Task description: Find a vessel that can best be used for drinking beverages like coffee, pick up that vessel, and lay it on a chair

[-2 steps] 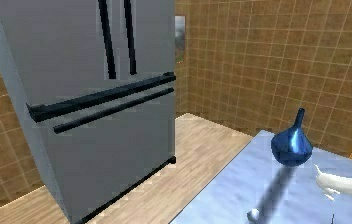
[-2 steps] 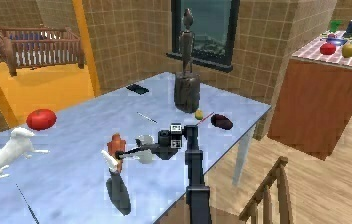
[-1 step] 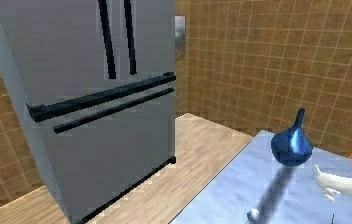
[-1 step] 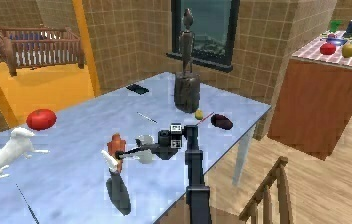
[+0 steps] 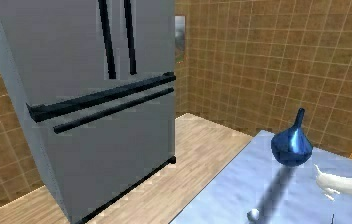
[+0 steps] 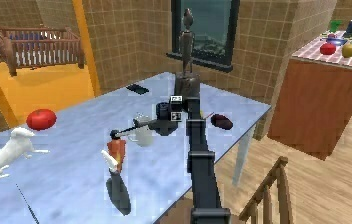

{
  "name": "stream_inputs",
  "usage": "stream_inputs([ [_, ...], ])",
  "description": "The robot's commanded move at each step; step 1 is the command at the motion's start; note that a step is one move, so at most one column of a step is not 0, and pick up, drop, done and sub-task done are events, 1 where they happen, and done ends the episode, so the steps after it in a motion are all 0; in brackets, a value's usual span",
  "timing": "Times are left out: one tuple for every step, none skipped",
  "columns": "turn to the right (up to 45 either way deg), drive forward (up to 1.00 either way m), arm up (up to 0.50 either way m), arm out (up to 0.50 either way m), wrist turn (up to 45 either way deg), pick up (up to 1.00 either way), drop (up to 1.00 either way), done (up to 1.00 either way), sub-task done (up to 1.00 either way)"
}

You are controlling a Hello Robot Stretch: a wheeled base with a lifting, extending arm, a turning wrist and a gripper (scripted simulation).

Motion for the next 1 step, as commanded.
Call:
stream_inputs([
  [0.0,0.00,0.14,0.00,0.0,0.00,0.00,0.00,0.00],
])
